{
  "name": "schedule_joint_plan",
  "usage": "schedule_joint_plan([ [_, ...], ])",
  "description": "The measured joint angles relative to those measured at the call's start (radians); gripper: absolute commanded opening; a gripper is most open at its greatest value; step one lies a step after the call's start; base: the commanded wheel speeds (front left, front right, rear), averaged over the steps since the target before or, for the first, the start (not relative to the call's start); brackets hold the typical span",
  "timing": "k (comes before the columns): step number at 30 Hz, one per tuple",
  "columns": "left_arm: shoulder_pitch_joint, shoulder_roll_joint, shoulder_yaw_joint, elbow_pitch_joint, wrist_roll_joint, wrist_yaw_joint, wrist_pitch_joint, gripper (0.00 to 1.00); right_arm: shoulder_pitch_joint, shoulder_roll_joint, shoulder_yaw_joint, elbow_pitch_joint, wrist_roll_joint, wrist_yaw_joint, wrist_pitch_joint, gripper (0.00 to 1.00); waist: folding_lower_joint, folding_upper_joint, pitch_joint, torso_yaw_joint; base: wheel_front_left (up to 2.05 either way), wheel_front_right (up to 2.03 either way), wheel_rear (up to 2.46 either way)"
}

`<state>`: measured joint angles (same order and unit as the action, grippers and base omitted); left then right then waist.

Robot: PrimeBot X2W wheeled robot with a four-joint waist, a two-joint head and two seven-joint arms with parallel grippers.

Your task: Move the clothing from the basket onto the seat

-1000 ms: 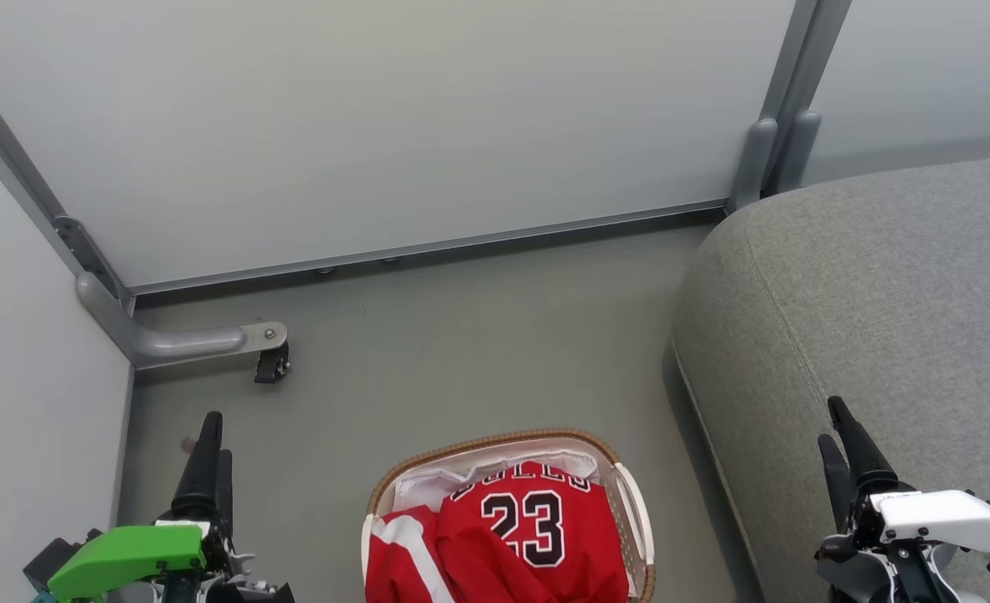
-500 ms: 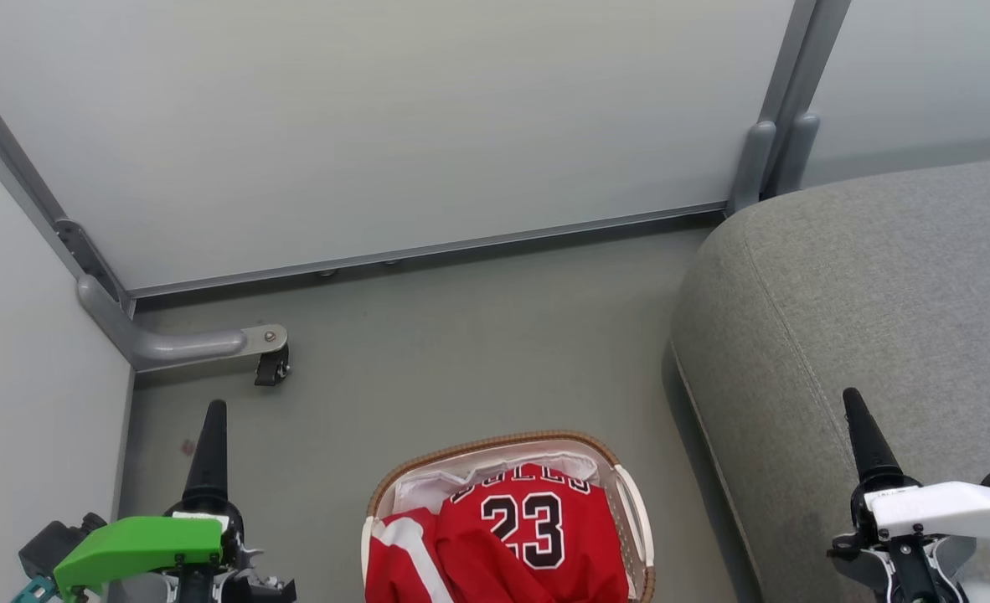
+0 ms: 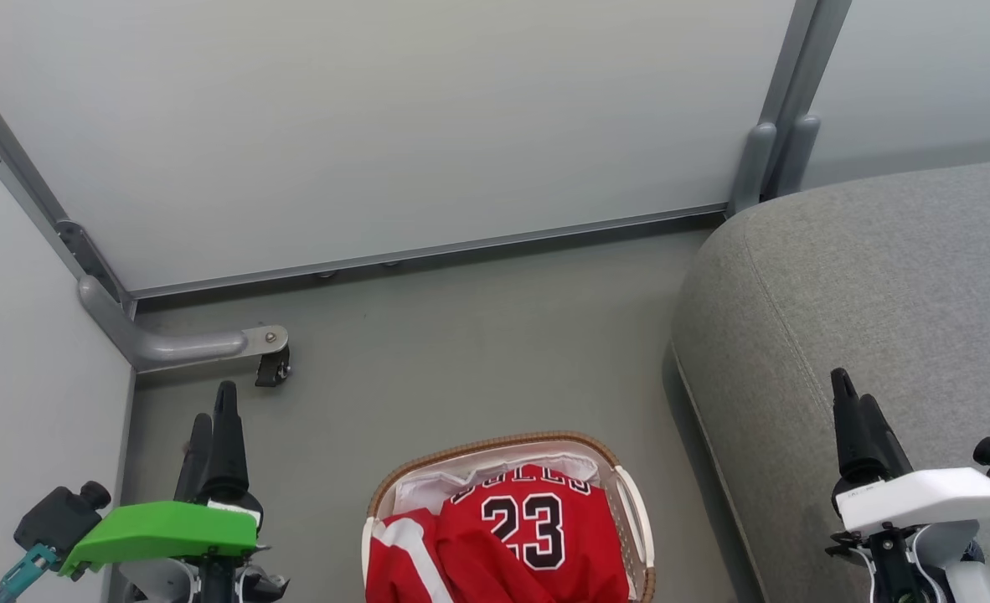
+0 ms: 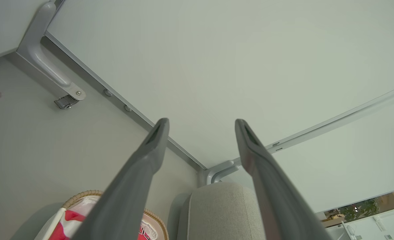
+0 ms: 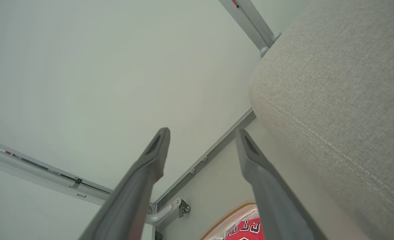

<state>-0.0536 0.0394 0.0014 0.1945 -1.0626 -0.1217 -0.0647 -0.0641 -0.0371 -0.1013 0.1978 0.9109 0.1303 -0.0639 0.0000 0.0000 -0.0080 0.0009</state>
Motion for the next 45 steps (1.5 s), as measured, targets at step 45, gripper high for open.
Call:
schedule_joint_plan([
  [45, 0.048, 0.004, -0.067, 0.072, 0.533, 0.026, -0.123, 1.0, 0.034, -0.007, 0.073, 0.008, -0.669, 0.0, -0.123, 1.0, 0.0, 0.0, -0.002, 0.011, 0.0, 0.0, 0.0],
])
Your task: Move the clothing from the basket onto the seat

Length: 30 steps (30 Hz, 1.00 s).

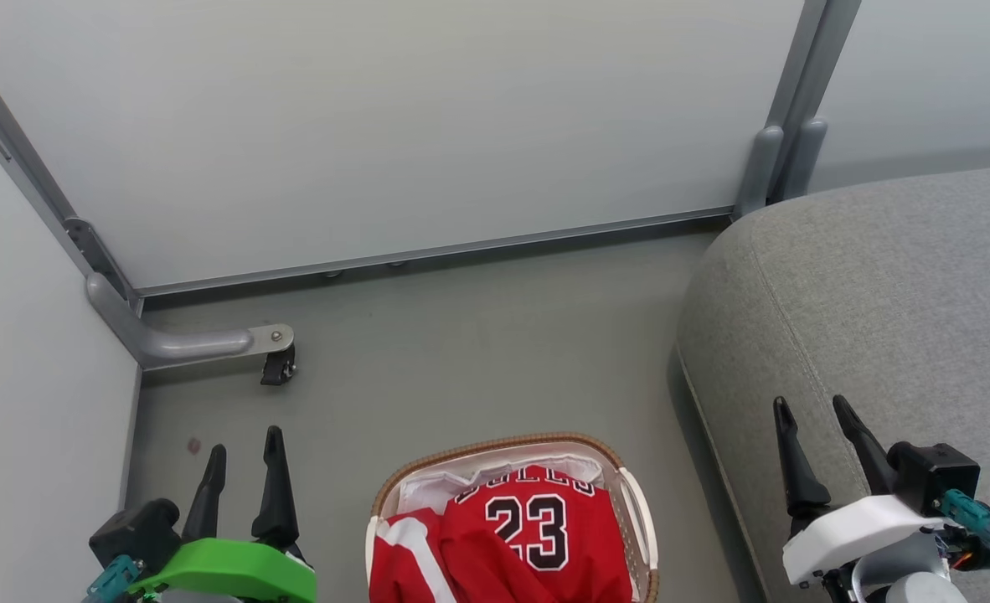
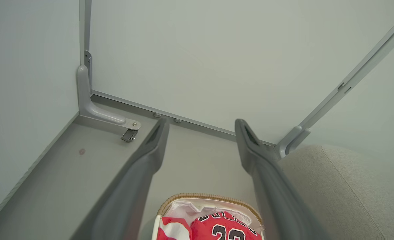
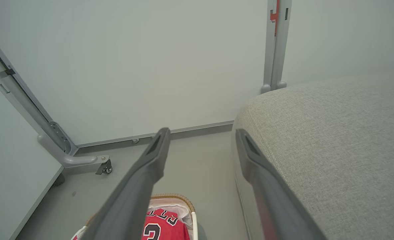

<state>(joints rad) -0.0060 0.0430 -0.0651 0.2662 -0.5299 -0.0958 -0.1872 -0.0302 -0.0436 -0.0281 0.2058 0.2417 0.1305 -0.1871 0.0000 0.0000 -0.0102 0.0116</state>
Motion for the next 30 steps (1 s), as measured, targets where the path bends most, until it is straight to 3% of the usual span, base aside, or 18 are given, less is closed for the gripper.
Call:
schedule_joint_plan([
  [30, 0.011, 0.003, -0.028, 0.062, 0.192, -0.001, -0.061, 1.0, 0.02, -0.003, 0.018, 0.006, -0.245, 0.0, -0.06, 1.0, 0.0, 0.0, -0.006, 0.012, 0.0, 0.0, 0.0],
])
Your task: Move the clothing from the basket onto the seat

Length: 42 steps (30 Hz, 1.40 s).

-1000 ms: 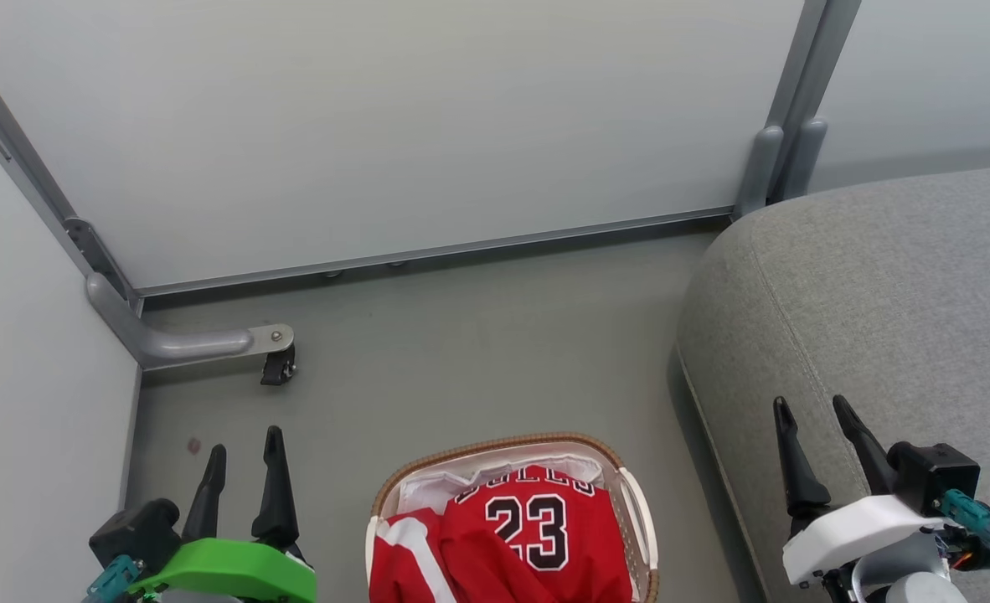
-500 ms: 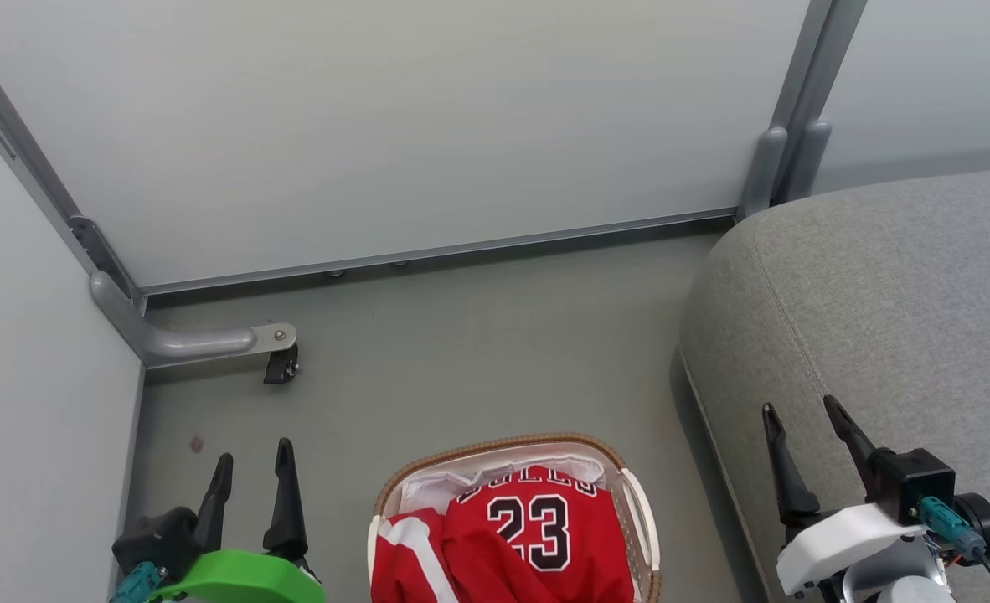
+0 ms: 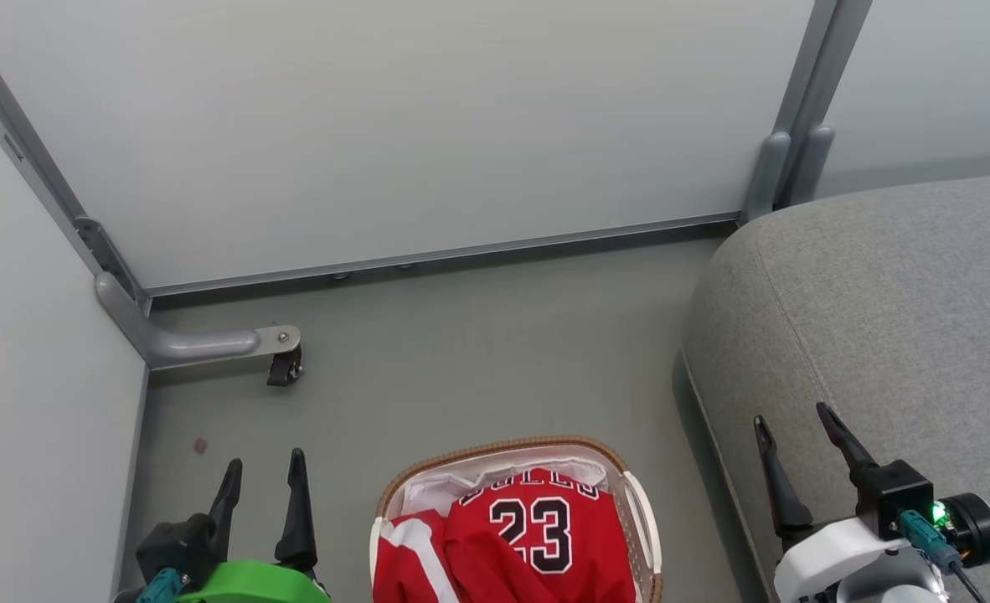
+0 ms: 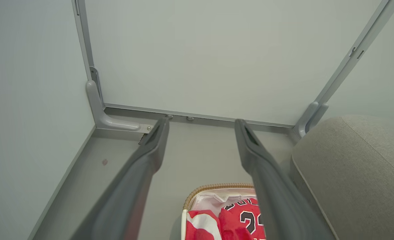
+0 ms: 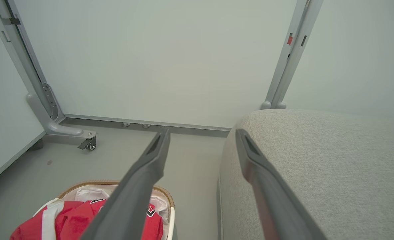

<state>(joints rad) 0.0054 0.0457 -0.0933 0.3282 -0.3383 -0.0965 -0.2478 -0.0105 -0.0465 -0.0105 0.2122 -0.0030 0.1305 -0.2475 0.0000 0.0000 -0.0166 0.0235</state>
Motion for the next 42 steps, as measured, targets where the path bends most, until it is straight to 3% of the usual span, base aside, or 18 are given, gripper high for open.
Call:
schedule_joint_plan([
  [8, 0.006, 0.001, -0.005, 0.009, 0.052, -0.001, -0.014, 1.0, 0.005, -0.001, 0.002, 0.0, -0.054, 0.0, -0.014, 1.0, 0.0, 0.0, -0.007, 0.002, 0.0, 0.0, 0.0],
  [32, 0.009, 0.001, -0.004, 0.019, 0.052, -0.006, -0.015, 1.0, 0.006, -0.001, 0.0, -0.002, -0.051, 0.0, -0.014, 1.0, 0.0, 0.0, 0.003, 0.0, 0.0, 0.0, 0.0],
  [42, -0.014, 0.001, -0.021, 0.052, 0.068, -0.009, -0.016, 1.0, -0.011, -0.001, 0.012, -0.037, -0.049, 0.0, -0.014, 1.0, 0.0, 0.0, 0.055, -0.008, 0.0, 0.0, 0.0],
])
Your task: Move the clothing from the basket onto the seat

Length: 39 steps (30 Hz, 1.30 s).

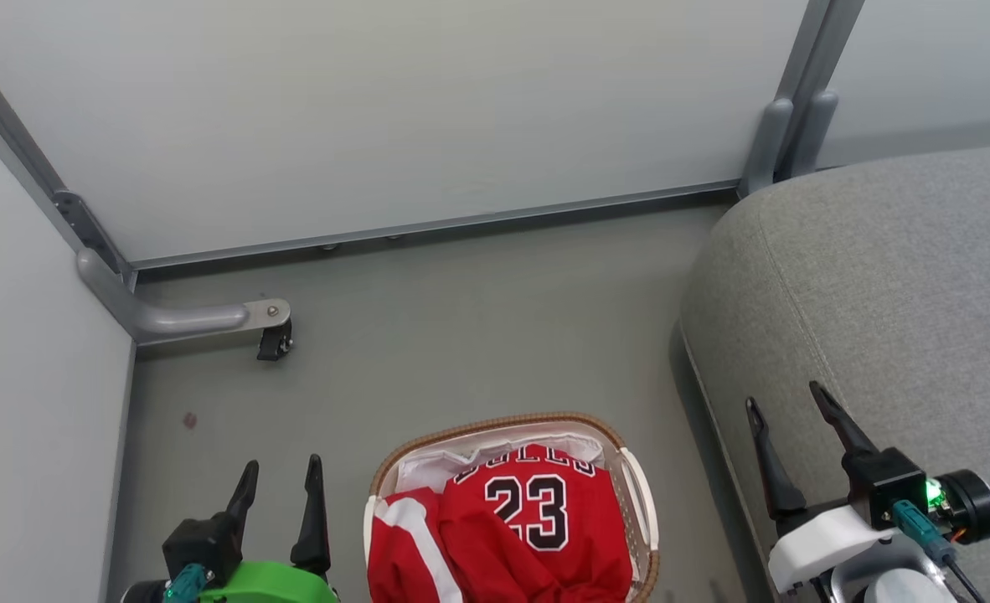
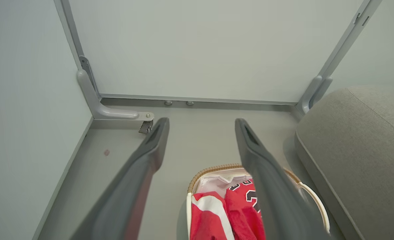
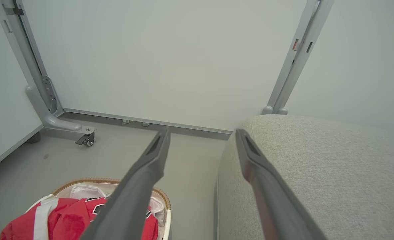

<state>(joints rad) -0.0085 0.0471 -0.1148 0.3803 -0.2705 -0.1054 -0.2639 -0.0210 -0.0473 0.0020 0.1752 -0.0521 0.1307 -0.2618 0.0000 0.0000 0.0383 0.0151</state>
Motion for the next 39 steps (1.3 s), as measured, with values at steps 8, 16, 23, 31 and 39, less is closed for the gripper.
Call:
schedule_joint_plan([
  [8, -0.103, 0.0, -0.032, 0.129, 0.018, -0.001, 0.0, 1.0, -0.079, 0.0, 0.006, -0.026, 0.009, 0.0, 0.0, 1.0, 0.0, 0.0, 0.108, -0.021, 0.0, 0.0, 0.0],
  [16, -0.246, 0.0, -0.1, 0.308, 0.038, -0.01, 0.0, 1.0, -0.164, -0.001, 0.012, -0.043, 0.017, 0.0, 0.0, 1.0, 0.0, 0.0, 0.256, -0.047, 0.0, 0.0, 0.0],
  [23, -0.343, -0.001, -0.114, 0.448, 0.05, -0.009, 0.0, 1.0, -0.23, -0.001, 0.03, -0.053, 0.035, 0.0, 0.0, 1.0, 0.0001, 0.0, 0.388, -0.074, 0.0, 0.0, 0.0],
  [31, -0.412, 0.004, -0.118, 0.569, 0.078, -0.009, 0.0, 1.0, -0.279, -0.002, 0.05, -0.059, 0.055, 0.0, 0.0, 1.0, 0.0001, 0.0, 0.515, -0.108, 0.0, 0.0, 0.0],
  [39, -0.475, 0.015, -0.113, 0.647, 0.087, 0.004, 0.0, 1.0, -0.301, -0.001, 0.066, -0.059, 0.074, 0.0, 0.0, 1.0, 0.0001, 0.0, 0.613, -0.143, 0.0, 0.0, 0.0],
])
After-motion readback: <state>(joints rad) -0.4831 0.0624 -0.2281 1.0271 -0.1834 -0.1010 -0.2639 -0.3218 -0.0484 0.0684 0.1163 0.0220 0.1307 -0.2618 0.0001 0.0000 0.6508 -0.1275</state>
